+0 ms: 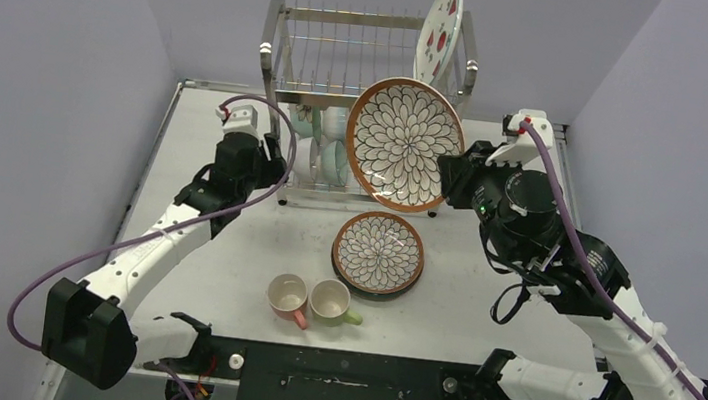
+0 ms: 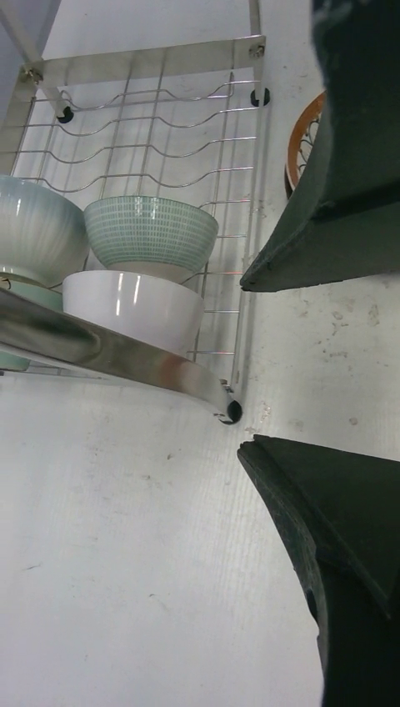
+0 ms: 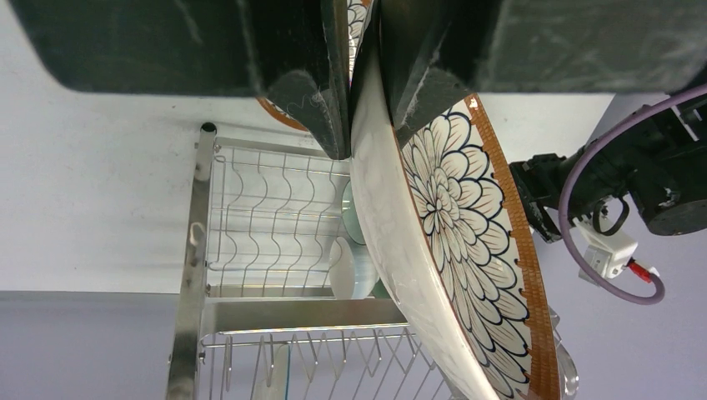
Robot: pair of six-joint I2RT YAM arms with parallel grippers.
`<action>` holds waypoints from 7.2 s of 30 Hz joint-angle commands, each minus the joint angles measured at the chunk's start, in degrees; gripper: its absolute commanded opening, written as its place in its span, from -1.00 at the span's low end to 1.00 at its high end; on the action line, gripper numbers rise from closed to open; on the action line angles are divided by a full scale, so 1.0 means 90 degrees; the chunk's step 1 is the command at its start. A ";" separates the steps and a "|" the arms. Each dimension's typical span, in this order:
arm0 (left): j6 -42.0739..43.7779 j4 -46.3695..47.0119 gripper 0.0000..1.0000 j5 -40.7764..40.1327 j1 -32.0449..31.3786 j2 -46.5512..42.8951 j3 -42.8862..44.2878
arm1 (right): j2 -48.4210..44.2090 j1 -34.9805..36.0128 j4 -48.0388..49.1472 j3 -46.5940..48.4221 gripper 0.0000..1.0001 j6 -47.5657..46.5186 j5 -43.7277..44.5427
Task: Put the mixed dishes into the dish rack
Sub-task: Move the dish rack to the center of the board, then insert the plate into the dish rack.
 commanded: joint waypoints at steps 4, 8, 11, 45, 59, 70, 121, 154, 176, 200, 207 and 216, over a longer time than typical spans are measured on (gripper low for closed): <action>-0.0168 0.1652 0.15 -0.0323 0.0086 0.0518 -0.0263 | -0.0370 0.0055 0.0910 0.0606 -1.00 0.0087 0.0174; -0.0194 0.2010 0.00 -0.0354 0.0137 0.0741 -0.0362 | -0.0419 0.0055 0.0844 0.0682 -1.00 0.0096 0.0171; -0.0184 0.2236 -0.19 -0.0288 0.0150 0.0860 -0.0425 | -0.0435 0.0060 0.0792 0.0680 -1.00 0.0121 0.0162; -0.0052 0.3122 -1.00 -0.0093 0.0133 0.1109 -0.1014 | -0.0418 0.0055 0.0581 0.0961 -1.00 0.0191 0.0399; -0.0396 0.2860 -1.00 -0.1459 -0.0987 0.0508 -0.1429 | 0.0404 0.0055 0.1569 0.1781 -1.00 -0.0675 0.1361; -0.0792 0.2708 -1.00 -0.1982 -0.1429 0.0449 -0.1564 | 0.1428 0.0046 0.2795 0.2483 -1.00 -0.1965 0.2220; 0.1549 -0.2552 0.64 -0.0277 -0.0602 -0.3454 -0.0123 | 0.5365 -0.0844 0.5057 0.4699 -1.00 -0.4431 0.3483; 0.1661 -0.2582 0.64 -0.0452 -0.0602 -0.3754 -0.0375 | 0.5956 -0.0900 0.4915 0.5024 -1.00 -0.4816 0.3687; 0.1701 -0.2570 0.64 -0.0443 -0.0602 -0.3763 -0.0406 | 0.5679 -0.0819 0.4578 0.4281 -1.00 -0.4656 0.3506; 0.1709 -0.2590 0.64 -0.0354 -0.0602 -0.3753 -0.0405 | 0.5036 -0.0456 0.3674 0.4405 0.62 -0.3873 0.3460; 0.1711 -0.2609 0.64 -0.0346 -0.0602 -0.3765 -0.0405 | 0.4362 -0.0375 0.3136 0.4038 0.71 -0.3300 0.3245; 0.1689 -0.2619 0.64 -0.0294 -0.0593 -0.3701 -0.0410 | 0.3067 -0.0384 0.1498 0.3221 0.72 -0.1983 0.2155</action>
